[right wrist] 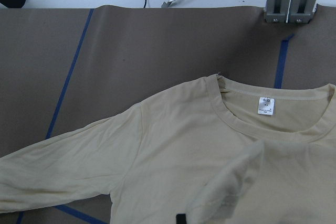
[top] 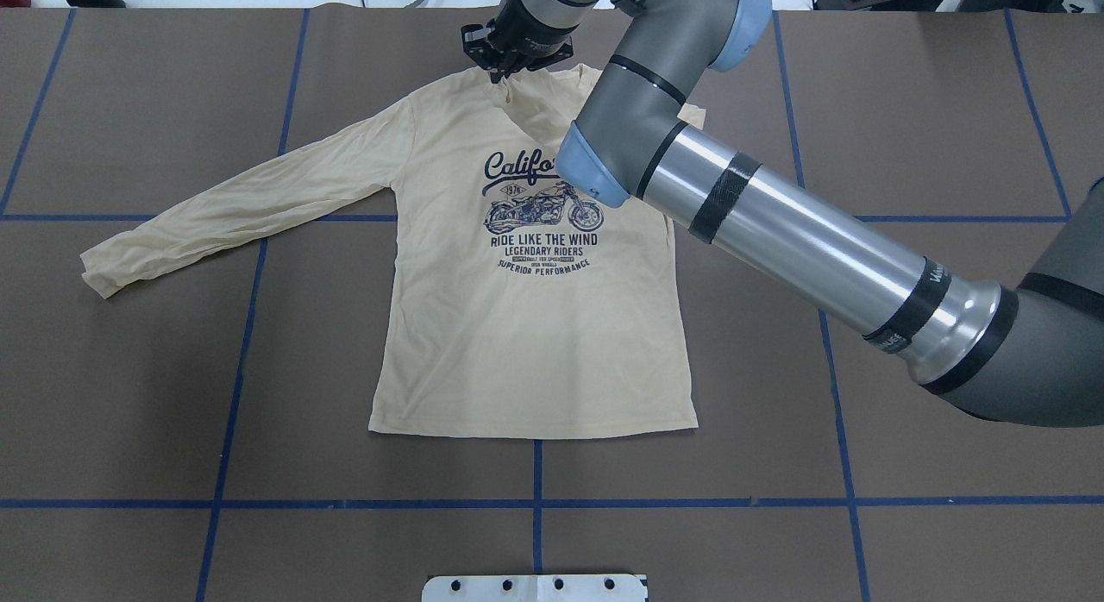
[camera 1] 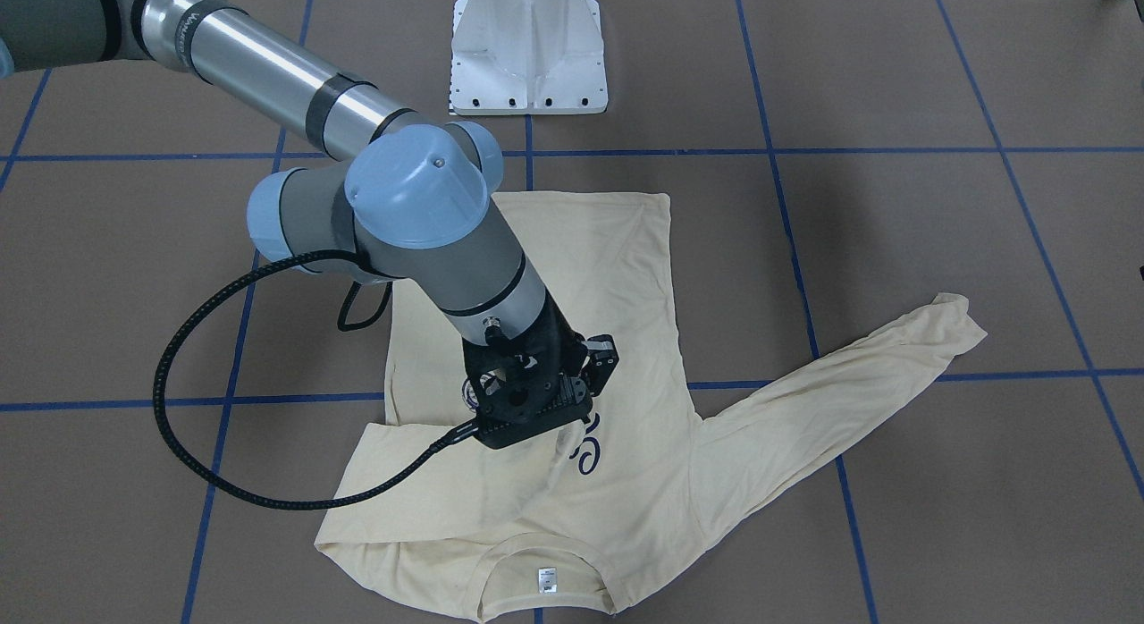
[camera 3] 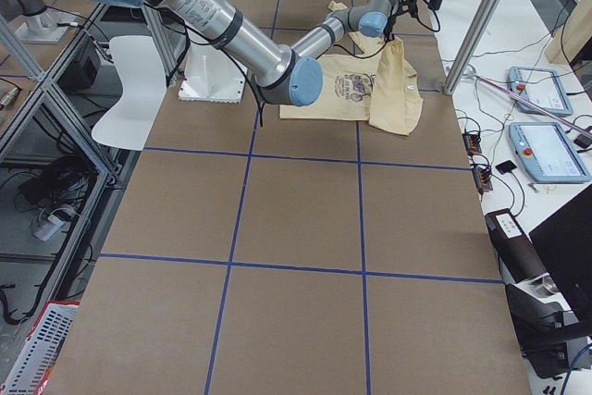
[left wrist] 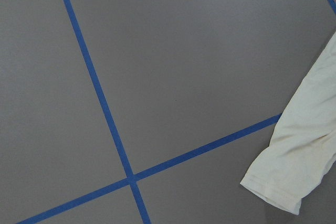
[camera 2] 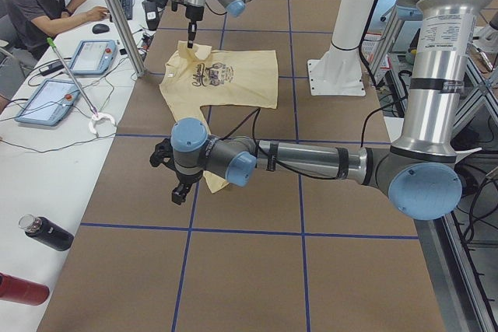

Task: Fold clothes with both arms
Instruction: 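Lift the cuff with the right gripper and carry it toward the collar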

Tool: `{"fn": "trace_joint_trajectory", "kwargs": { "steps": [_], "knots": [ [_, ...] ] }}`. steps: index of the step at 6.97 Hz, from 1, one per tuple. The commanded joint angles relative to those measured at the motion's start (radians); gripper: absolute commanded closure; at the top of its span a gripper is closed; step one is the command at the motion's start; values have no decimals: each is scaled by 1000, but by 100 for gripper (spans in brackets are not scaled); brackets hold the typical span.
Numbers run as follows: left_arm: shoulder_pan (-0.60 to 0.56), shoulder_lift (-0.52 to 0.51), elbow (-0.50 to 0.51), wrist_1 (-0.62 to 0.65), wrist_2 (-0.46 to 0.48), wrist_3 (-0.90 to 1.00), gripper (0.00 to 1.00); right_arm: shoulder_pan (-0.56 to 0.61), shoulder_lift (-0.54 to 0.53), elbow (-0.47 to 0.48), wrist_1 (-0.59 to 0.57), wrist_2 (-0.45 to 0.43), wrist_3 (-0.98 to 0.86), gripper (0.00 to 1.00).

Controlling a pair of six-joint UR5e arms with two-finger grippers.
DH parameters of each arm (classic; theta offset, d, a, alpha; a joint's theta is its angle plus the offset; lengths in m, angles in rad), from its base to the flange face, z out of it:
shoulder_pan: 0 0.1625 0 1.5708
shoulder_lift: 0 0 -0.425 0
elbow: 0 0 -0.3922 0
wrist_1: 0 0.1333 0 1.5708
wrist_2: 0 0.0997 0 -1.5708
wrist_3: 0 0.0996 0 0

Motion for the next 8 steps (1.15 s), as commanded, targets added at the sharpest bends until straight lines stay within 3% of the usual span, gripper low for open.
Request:
{"fn": "trace_joint_trajectory", "kwargs": {
  "steps": [1,2,3,5,8],
  "knots": [
    [0,-5,7,-1,0,-2,0,-48,-10,-29,3,-71,0,100],
    [0,-6,7,-1,0,-2,0,-55,-11,-31,3,-75,0,43],
    [0,-12,28,-15,0,-2,0,-77,-12,-31,5,-130,8,2],
    [2,-14,85,-110,0,-34,0,-85,1,-38,5,-158,127,2],
    [2,-22,67,-160,2,-168,0,-82,-13,-25,-29,-155,147,1]
  ]
}}
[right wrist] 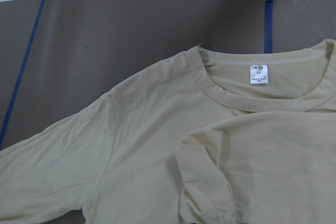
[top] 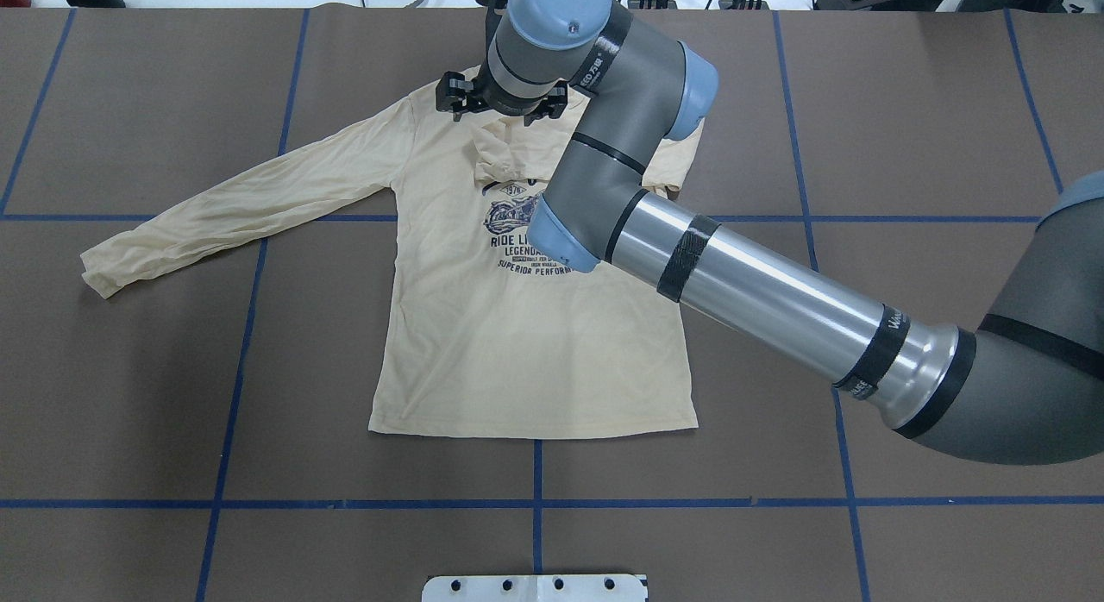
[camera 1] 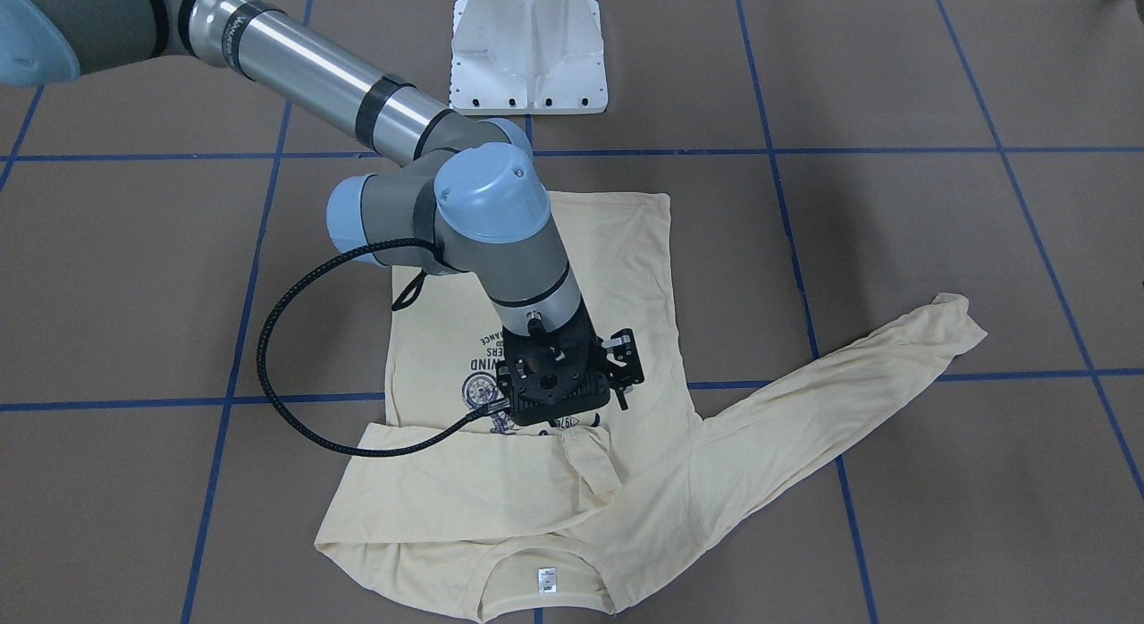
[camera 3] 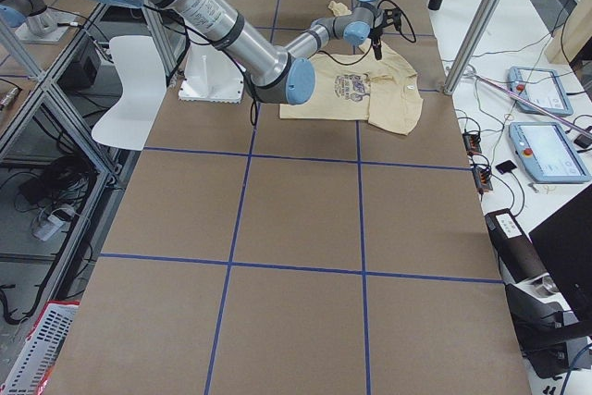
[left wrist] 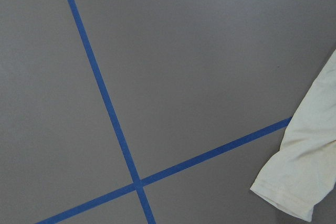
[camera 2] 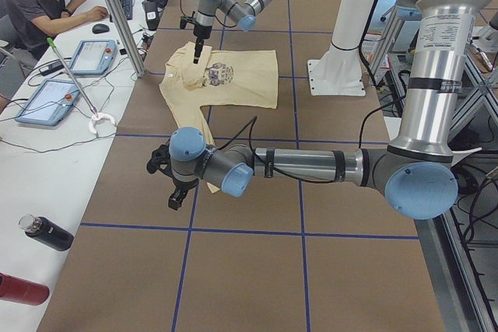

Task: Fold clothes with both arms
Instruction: 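Lift the cuff with the right gripper and carry it toward the collar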

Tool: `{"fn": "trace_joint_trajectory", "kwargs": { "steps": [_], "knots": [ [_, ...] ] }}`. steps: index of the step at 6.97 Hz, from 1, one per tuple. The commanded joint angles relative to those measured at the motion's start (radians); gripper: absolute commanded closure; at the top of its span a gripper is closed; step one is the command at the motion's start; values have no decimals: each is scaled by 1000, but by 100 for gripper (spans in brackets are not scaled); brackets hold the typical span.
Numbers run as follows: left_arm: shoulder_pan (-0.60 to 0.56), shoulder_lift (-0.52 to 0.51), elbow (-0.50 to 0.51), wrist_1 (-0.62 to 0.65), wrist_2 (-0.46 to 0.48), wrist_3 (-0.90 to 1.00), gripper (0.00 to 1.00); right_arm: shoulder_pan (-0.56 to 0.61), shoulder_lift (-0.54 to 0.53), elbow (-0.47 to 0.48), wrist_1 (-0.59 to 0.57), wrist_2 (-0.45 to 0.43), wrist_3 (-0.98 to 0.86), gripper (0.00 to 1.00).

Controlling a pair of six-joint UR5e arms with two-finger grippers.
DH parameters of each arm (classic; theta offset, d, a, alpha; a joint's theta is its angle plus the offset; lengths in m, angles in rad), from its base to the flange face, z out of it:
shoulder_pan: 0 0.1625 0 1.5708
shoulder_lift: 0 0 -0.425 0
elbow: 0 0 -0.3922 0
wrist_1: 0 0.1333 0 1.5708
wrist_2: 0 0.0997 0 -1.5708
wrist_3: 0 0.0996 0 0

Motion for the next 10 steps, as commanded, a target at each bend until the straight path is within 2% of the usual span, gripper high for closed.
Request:
{"fn": "trace_joint_trajectory", "kwargs": {
  "steps": [1,2,4,6,7,8,10],
  "knots": [
    [27,-6,-6,-93,4,-155,0,1,-14,31,-71,1,9,1],
    [60,-4,0,-139,7,-215,0,0,-30,28,-70,-1,0,1],
    [75,-4,5,-151,7,-226,0,-9,-34,-1,-15,-24,-14,1],
    [75,-4,2,-151,7,-228,0,-64,-5,-181,203,-161,-25,1],
    [75,-4,2,-151,7,-226,0,-78,41,-258,256,-206,-25,1],
    [75,-4,2,-151,7,-226,0,-87,51,-292,257,-247,-29,2],
    [75,-3,2,-151,7,-226,0,-89,60,-319,257,-254,-37,17]
  ]
}}
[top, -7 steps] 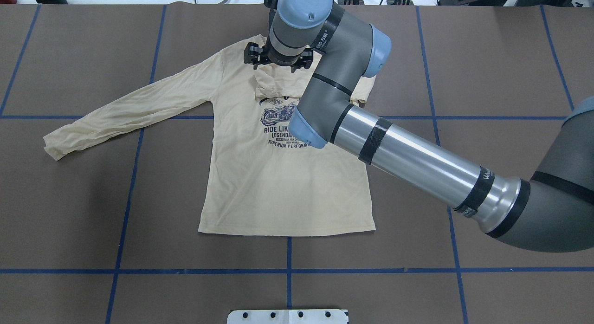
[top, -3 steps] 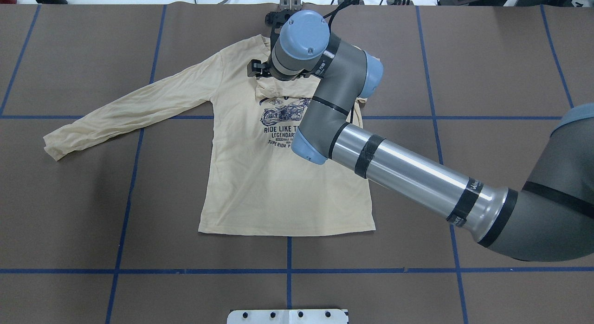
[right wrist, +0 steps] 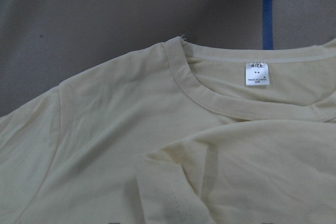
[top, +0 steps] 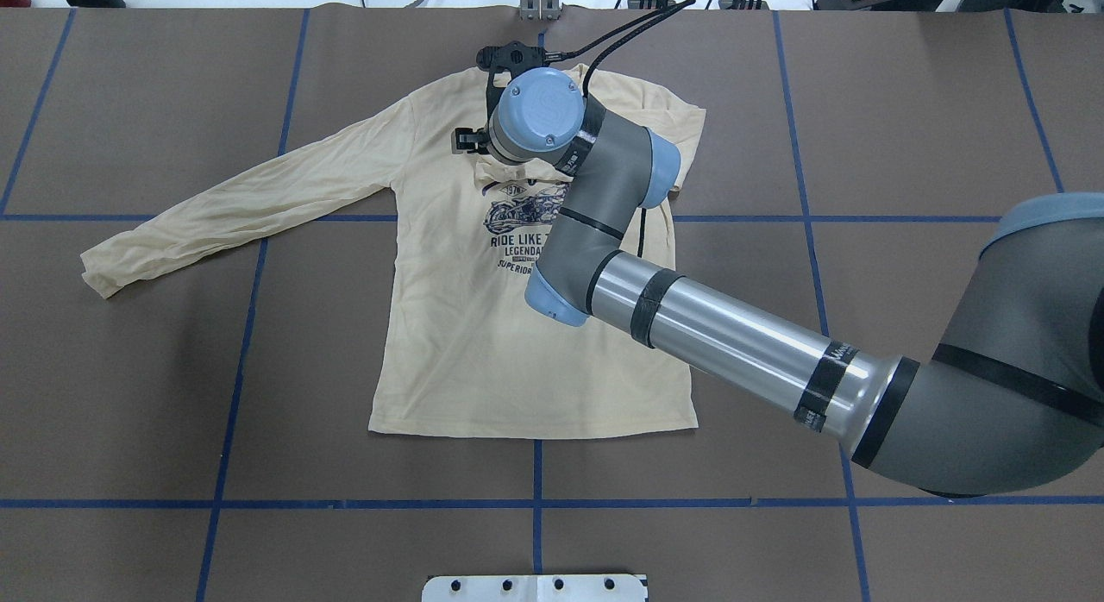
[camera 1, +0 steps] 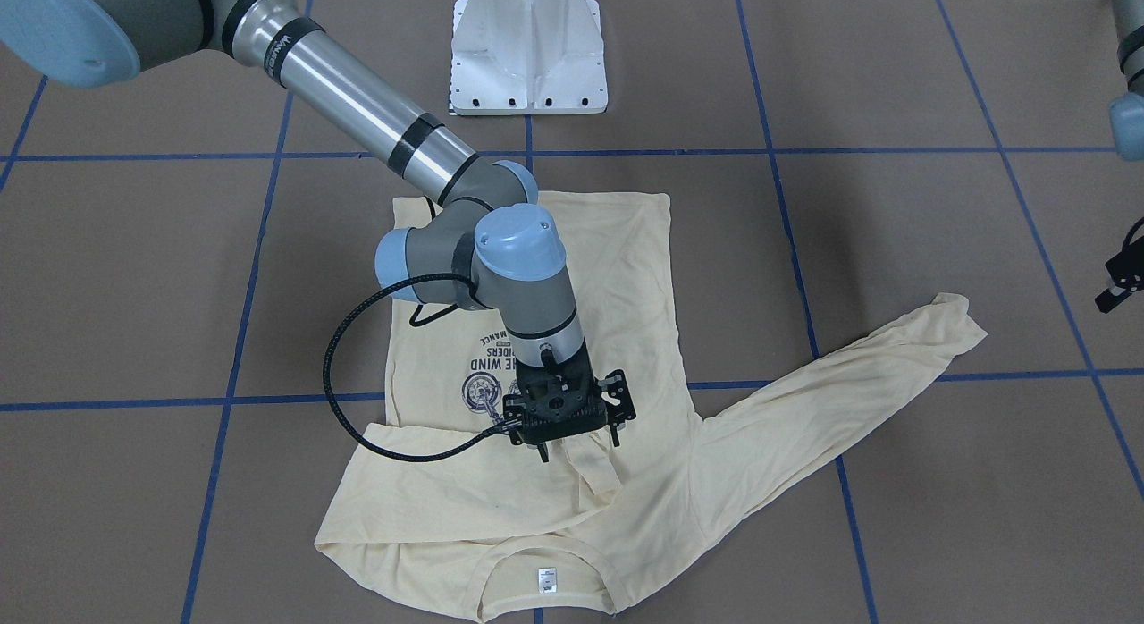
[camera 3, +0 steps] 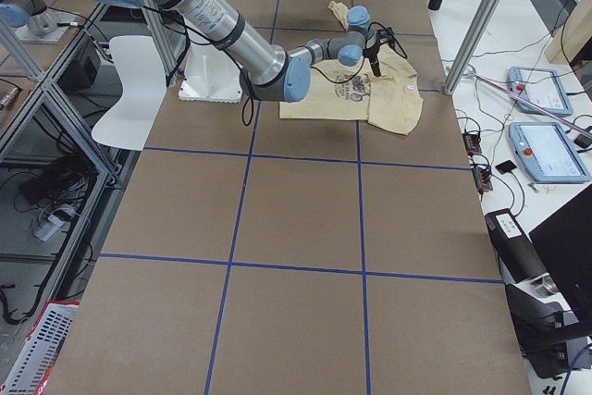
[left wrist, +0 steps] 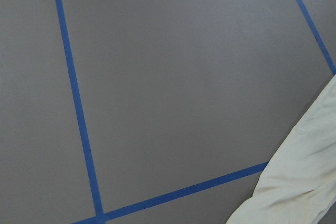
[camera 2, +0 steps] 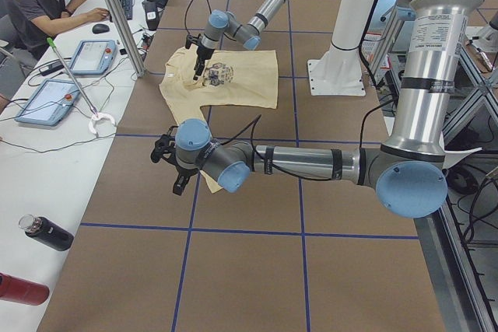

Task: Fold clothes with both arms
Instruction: 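Drag the held sleeve with the right gripper across the chest past the collar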

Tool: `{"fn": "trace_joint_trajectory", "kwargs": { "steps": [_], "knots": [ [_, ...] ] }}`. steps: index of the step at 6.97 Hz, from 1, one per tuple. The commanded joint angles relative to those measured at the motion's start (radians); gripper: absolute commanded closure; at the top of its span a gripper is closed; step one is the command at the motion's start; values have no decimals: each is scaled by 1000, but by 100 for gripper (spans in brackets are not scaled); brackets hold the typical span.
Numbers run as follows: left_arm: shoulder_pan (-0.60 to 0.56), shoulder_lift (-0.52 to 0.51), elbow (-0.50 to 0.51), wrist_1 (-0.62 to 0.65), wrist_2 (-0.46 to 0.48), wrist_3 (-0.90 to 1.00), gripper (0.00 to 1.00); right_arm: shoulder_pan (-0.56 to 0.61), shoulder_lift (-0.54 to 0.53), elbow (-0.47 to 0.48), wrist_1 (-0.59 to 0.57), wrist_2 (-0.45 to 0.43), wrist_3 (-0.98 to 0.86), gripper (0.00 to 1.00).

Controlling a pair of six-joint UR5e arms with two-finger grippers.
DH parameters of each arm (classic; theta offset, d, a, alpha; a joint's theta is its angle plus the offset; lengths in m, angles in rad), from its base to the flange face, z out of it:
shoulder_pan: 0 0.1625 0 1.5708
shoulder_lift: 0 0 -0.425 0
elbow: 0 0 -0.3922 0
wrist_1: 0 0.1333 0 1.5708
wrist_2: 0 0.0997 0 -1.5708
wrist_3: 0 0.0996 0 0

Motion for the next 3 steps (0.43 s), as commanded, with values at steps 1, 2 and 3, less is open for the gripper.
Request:
{"fn": "trace_joint_trajectory", "kwargs": {
  "steps": [1,2,3],
  "knots": [
    [0,3,0,0,-2,0,0,-2,36,-51,3,-9,-5,22],
    [0,4,0,0,0,2,0,-5,38,-54,3,-9,-5,34],
    [0,4,3,0,0,2,0,-5,41,-69,3,-7,-6,40]
  ]
}}
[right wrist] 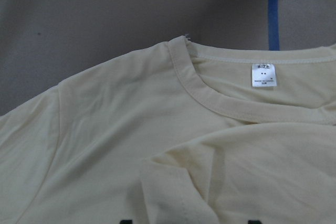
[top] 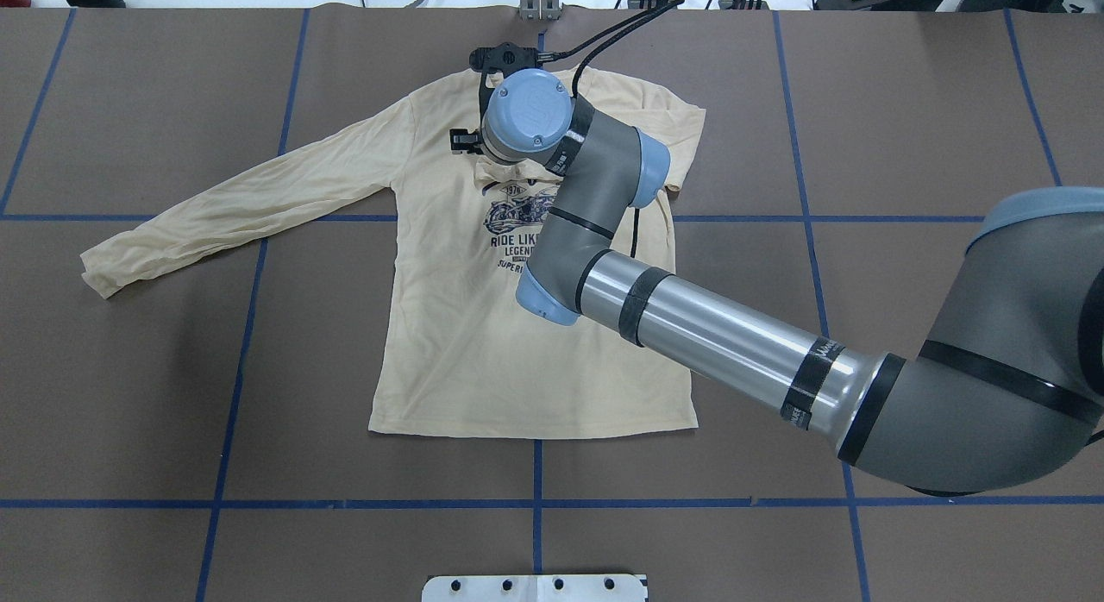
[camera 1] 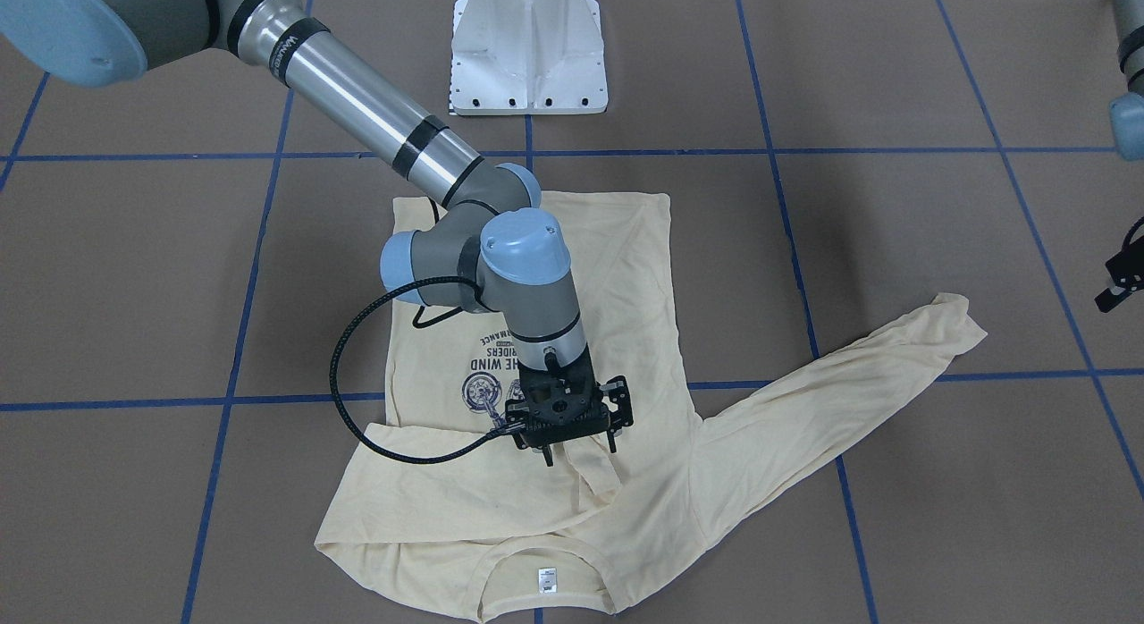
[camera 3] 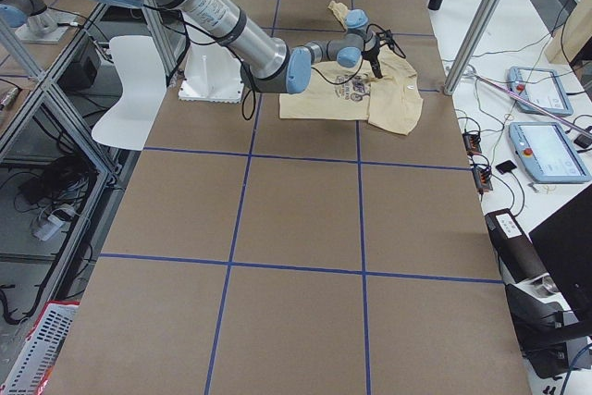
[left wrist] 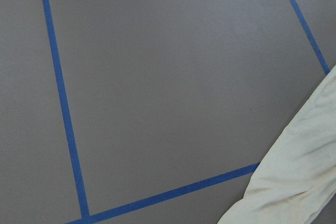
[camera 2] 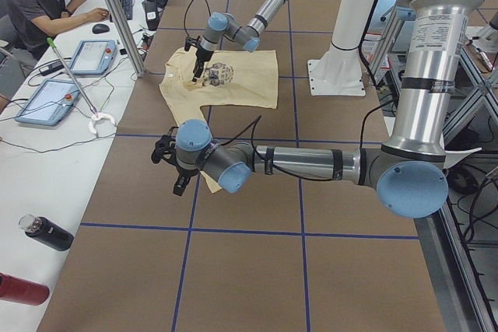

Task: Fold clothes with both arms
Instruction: 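Drag the held sleeve with the right gripper across the chest past the collar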

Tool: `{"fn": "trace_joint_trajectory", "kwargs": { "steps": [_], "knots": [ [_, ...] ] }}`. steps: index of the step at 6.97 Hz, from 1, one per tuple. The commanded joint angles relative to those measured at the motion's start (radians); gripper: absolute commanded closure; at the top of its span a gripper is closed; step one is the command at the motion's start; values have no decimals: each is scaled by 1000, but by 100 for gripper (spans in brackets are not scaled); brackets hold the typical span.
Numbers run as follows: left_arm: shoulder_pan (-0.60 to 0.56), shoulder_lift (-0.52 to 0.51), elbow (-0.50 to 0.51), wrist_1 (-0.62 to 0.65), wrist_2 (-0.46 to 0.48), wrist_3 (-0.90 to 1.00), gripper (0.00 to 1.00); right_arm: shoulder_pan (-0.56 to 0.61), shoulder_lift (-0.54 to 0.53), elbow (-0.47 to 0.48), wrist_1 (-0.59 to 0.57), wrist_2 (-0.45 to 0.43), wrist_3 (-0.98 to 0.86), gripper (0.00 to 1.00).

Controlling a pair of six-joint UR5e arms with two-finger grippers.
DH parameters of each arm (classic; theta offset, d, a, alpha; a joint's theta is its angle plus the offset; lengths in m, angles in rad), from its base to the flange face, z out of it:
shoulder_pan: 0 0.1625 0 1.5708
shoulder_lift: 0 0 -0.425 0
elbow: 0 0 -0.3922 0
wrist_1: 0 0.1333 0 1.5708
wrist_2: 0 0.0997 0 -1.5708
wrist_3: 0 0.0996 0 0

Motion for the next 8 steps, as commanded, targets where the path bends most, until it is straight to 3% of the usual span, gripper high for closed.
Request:
{"fn": "trace_joint_trajectory", "kwargs": {
  "steps": [1,2,3,4,5,8],
  "knots": [
    [0,1,2,0,-1,1,0,-1,6,-31,0,-1,-17,39],
    [0,1,-1,0,-1,1,0,-1,6,-34,0,1,-21,39],
    [0,1,2,0,-1,2,0,-3,11,-34,0,1,-21,48],
    [0,-1,2,0,-1,2,0,-3,25,-34,0,2,-21,95],
    [0,-4,4,0,-1,1,0,-6,35,-35,0,5,-21,100],
    [0,-5,10,0,-1,1,0,-13,51,-34,-1,9,-21,100]
  ]
}}
